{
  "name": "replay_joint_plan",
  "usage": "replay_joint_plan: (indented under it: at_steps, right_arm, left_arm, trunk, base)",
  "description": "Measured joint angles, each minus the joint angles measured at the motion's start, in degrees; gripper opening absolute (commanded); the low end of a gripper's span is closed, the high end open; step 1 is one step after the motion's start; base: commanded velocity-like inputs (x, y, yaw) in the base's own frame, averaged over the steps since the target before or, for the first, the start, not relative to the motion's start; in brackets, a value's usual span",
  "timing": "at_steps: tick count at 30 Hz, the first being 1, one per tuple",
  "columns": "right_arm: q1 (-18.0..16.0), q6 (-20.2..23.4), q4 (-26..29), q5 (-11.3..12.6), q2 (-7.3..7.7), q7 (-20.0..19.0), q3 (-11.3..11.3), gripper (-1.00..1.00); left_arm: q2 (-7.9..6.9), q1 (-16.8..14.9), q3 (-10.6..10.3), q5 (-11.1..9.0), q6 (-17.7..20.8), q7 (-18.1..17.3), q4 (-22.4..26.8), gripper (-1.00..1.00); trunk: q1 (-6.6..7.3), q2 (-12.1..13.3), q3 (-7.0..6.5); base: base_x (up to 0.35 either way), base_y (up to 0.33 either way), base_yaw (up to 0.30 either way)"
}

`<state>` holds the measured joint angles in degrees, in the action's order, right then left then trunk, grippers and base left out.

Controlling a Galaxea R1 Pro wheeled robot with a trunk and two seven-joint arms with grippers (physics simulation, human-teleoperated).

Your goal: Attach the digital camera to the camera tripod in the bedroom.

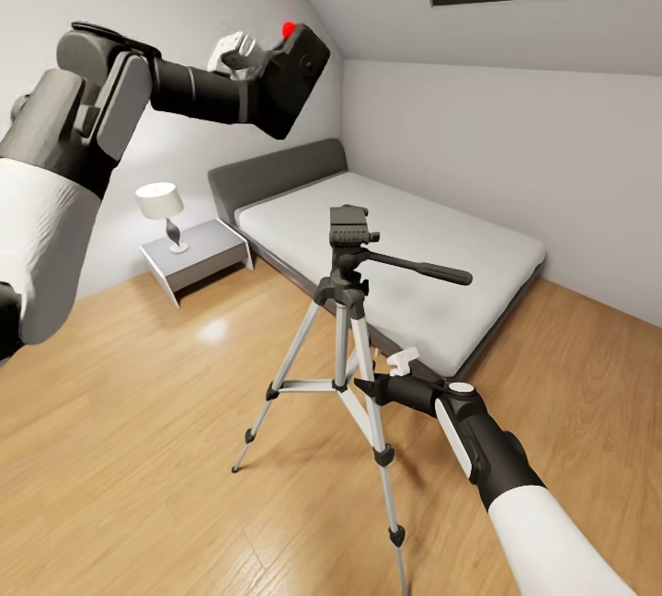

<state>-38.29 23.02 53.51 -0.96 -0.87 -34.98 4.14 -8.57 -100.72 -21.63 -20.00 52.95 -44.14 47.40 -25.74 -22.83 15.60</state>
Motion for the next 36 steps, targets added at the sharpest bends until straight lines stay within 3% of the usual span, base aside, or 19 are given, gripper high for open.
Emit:
replay_joint_plan:
  at_steps: [2, 6, 10, 11, 14, 15, 19, 20, 24, 28, 36]
  right_arm:
    - [0.0, 0.0, 0.0, 0.0, 0.00, 0.0, 0.0, -1.00]
    - [0.0, 0.0, -0.1, 0.1, 0.00, 0.0, 0.0, -1.00]
    - [0.0, 0.0, -0.1, 0.1, 0.01, 0.1, 0.0, -1.00]
    - [0.0, 0.0, -0.1, 0.1, 0.01, 0.1, 0.0, -1.00]
    - [0.0, 0.0, -0.1, 0.2, 0.01, 0.1, 0.0, -1.00]
    - [0.0, 0.0, -0.1, 0.2, 0.01, 0.1, 0.0, -1.00]
    - [0.0, 0.0, -0.1, 0.2, 0.01, 0.1, 0.0, -1.00]
    - [0.0, 0.0, 0.0, 0.2, 0.00, 0.2, 0.0, -1.00]
    - [0.0, 0.0, -0.1, 0.2, 0.00, 0.2, 0.0, -1.00]
    - [0.0, 0.0, -0.1, 0.2, -0.01, 0.2, 0.0, -1.00]
    - [0.0, 0.0, 0.0, 0.5, -0.01, 0.4, 0.0, -1.00]
  left_arm:
    - [0.69, -0.3, -2.2, 1.0, 0.4, -1.2, -1.9, -1.00]
    - [1.53, -2.2, -3.6, 2.8, 0.6, -4.3, -7.5, -1.00]
    - [3.49, -7.5, -4.5, 7.2, 0.3, -9.4, -15.1, -1.00]
    - [4.45, -9.2, -5.0, 10.0, 0.2, -11.1, -17.3, -1.00]
    - [5.97, -10.9, -5.9, 15.5, -0.4, -13.2, -19.3, -1.00]
    - [6.82, -11.5, -6.4, 19.1, -0.9, -14.3, -20.1, -1.00]
    - [7.90, -12.2, -7.0, 26.1, -2.7, -17.7, -21.3, -1.00]
    - [8.22, -12.4, -7.1, 29.1, -4.0, -20.1, -21.6, -1.00]
    - [8.57, -12.6, -7.3, 34.5, -7.6, -25.7, -22.0, -1.00]
    - [8.72, -12.6, -7.3, 37.3, -9.5, -28.4, -21.9, -1.00]
    - [8.83, -12.7, -7.6, 38.8, -10.6, -29.5, -21.2, -1.00]
  trunk:
    - [0.00, 0.0, 0.00]
    - [0.00, 0.0, -0.01]
    - [0.00, 0.0, -0.01]
    - [0.00, 0.0, -0.01]
    - [0.00, 0.0, -0.01]
    - [0.00, 0.0, 0.00]
    - [0.00, 0.0, 0.00]
    - [0.00, 0.0, 0.00]
    - [0.00, 0.0, 0.00]
    - [0.00, 0.0, 0.00]
    - [0.00, 0.0, 0.00]
  base:
    - [0.000, 0.000, 0.000]
    - [0.000, 0.000, 0.000]
    - [0.000, 0.000, 0.000]
    - [0.000, 0.000, 0.000]
    - [0.000, 0.000, 0.000]
    - [0.000, 0.000, 0.000]
    - [0.000, 0.000, 0.000]
    - [0.000, 0.000, 0.000]
    - [0.000, 0.000, 0.000]
    - [0.000, 0.000, 0.000]
    - [0.000, 0.000, 0.000]
